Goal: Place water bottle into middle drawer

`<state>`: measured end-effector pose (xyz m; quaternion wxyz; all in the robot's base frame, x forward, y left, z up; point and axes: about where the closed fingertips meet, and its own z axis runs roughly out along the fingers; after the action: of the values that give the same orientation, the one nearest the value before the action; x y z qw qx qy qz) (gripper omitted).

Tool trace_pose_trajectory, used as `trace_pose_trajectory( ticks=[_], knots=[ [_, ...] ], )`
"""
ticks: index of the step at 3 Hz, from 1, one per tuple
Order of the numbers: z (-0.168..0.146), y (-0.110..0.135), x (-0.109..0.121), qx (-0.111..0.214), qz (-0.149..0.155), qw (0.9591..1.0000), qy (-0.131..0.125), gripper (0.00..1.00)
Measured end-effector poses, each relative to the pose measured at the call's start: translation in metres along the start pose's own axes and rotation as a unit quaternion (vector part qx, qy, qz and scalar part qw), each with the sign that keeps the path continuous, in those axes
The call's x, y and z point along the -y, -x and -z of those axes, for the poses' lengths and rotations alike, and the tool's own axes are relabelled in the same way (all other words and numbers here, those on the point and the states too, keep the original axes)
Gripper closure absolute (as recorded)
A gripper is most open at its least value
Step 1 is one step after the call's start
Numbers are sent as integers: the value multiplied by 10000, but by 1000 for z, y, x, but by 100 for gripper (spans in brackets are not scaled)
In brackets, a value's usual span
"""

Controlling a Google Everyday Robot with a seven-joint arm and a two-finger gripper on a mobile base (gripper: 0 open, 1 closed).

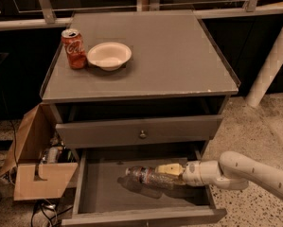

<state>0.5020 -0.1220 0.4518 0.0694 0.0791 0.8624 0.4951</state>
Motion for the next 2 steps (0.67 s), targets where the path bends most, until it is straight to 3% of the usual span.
trace_pose_trajectory(
  ticks=[1, 2],
  knots=[
    [-6, 14, -1, 10, 93, 9999, -85, 100],
    [-12, 20, 2, 3, 190, 9993, -326, 100]
  ],
)
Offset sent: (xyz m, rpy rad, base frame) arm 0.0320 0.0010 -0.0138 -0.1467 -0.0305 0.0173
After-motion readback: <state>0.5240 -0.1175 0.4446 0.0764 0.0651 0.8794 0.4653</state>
